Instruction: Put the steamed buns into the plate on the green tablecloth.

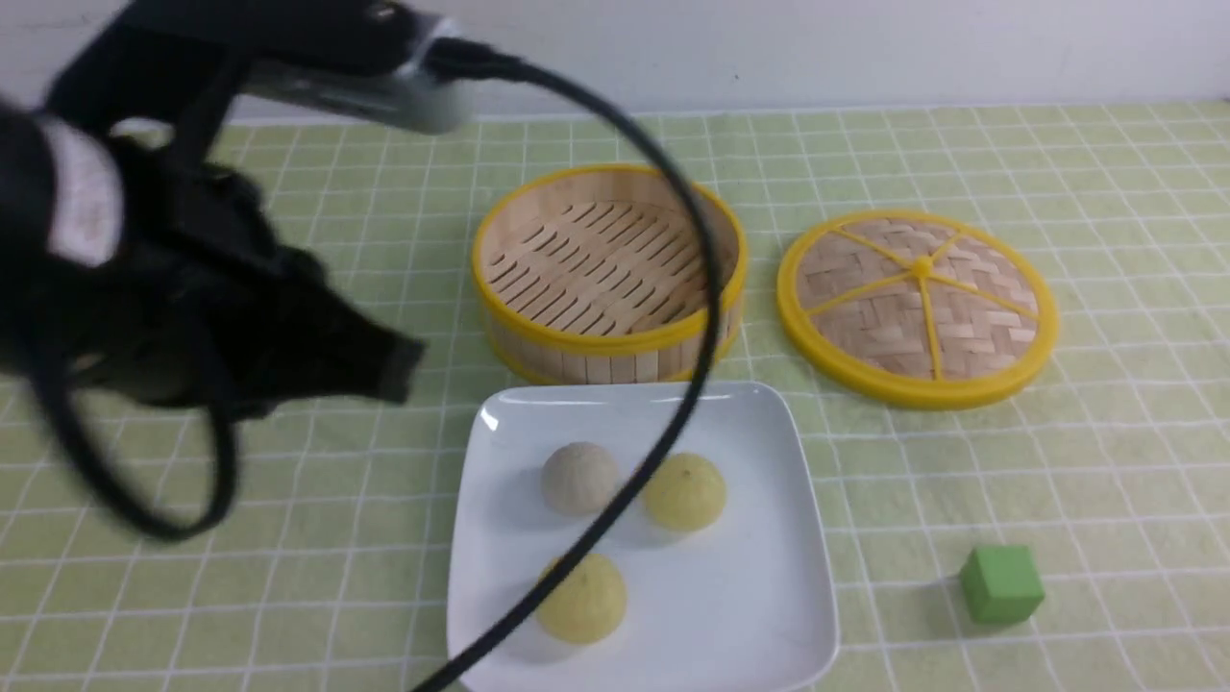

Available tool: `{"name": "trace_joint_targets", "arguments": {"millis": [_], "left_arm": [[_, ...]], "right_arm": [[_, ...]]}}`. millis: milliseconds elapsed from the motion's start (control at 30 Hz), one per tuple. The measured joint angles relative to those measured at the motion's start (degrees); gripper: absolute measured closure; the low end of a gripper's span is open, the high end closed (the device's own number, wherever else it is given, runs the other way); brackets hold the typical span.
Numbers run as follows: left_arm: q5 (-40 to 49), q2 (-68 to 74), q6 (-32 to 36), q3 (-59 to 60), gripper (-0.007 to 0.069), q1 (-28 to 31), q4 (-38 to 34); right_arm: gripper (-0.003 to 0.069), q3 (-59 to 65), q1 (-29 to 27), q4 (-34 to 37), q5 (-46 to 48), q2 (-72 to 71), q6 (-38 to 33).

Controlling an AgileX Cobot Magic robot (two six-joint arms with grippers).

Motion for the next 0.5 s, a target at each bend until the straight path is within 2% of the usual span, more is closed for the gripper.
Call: {"name": "trace_joint_targets", "arguments": {"millis": [100, 133, 233, 267, 300, 367, 500], "left_arm": [[-1.07, -9.36, -4.06, 8.14, 0.0613, 0.0, 1.04], [-5.03, -16.18, -8.71, 14.68, 0.0613, 0.0, 0.48], [-15.61, -29.01, -14.65, 27.58, 0.0613, 0.0, -0.14], [-16.48, -30.59, -15.0, 30.34, 0.0613, 0.0, 0.0], [-23.46, -35.12, -17.67, 35.47, 0.0612, 0.0, 0.91], [-31.92, -42.13, -21.15, 42.53, 0.0612, 0.0, 3.38], [-44.82, -53.34, -24.64, 51.3, 0.0608, 0.0, 9.01]], "right_arm": [[0.0642, 0.02, 0.0, 0.0, -0.07, 0.0, 0.0], [0.064, 0.02, 0.0, 0.0, -0.07, 0.0, 0.0], [0.0636, 0.02, 0.0, 0.0, -0.12, 0.0, 0.0], [0.0636, 0.02, 0.0, 0.0, -0.12, 0.0, 0.0], [0.0634, 0.02, 0.0, 0.0, -0.12, 0.0, 0.0], [0.0633, 0.02, 0.0, 0.05, -0.12, 0.0, 0.0], [0.0628, 0.02, 0.0, 0.05, -0.17, 0.0, 0.0]]}}
